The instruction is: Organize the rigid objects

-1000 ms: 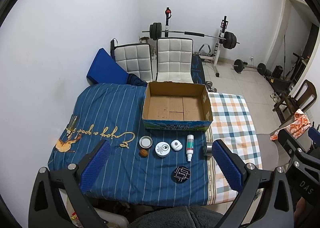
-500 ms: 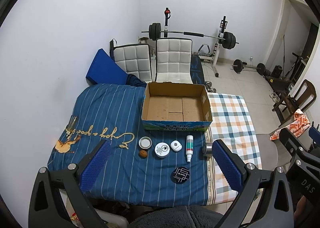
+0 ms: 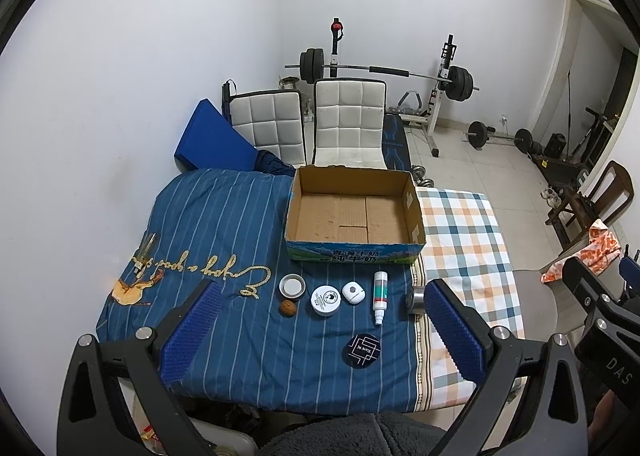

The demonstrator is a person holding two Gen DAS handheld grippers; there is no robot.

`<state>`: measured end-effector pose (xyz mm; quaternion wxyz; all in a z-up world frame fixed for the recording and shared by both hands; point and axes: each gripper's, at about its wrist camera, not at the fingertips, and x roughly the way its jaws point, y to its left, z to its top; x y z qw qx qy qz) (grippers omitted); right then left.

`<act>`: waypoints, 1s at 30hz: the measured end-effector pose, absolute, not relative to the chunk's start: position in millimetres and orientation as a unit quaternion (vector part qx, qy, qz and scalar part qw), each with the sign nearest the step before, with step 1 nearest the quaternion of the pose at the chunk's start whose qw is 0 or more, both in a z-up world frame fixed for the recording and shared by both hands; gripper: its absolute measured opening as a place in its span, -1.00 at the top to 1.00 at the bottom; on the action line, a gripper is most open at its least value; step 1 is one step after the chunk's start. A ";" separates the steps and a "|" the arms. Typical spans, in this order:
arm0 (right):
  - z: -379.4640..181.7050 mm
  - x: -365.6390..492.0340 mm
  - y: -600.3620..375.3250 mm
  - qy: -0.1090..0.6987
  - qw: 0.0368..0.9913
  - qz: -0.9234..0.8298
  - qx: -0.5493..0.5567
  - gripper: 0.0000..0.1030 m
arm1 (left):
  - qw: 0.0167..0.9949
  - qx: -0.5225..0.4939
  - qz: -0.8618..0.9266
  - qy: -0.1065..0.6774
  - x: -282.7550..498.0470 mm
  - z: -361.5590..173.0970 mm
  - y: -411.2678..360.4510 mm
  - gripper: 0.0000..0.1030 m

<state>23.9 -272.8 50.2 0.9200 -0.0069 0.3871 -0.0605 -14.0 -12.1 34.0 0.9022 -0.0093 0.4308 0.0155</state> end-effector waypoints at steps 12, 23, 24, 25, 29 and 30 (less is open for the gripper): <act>53.1 20.0 -275.5 0.383 0.922 -0.060 -0.008 -1.00 | 0.903 -0.011 0.015 0.429 -18.9 35.5 -10.2 -1.00; 47.2 31.0 -277.6 0.391 0.918 -0.058 -0.005 -1.00 | 0.905 -0.017 0.022 0.424 -3.8 31.3 -7.3 -1.00; 42.9 34.1 -278.9 0.395 0.917 -0.058 -0.003 -1.00 | 0.906 -0.018 0.025 0.423 1.8 28.2 -5.2 -1.00; 34.5 41.7 -281.0 0.404 0.913 -0.058 -0.001 -1.00 | 0.905 -0.019 0.029 0.424 8.3 23.2 -2.4 -1.00; -21.0 85.6 -292.2 0.465 0.884 -0.045 0.015 -1.00 | 0.889 -0.031 0.049 0.454 48.9 -18.2 18.1 -1.00; -37.9 96.4 -295.3 0.482 0.875 -0.043 0.017 -1.00 | 0.882 -0.033 0.053 0.467 61.9 -35.5 24.3 -1.00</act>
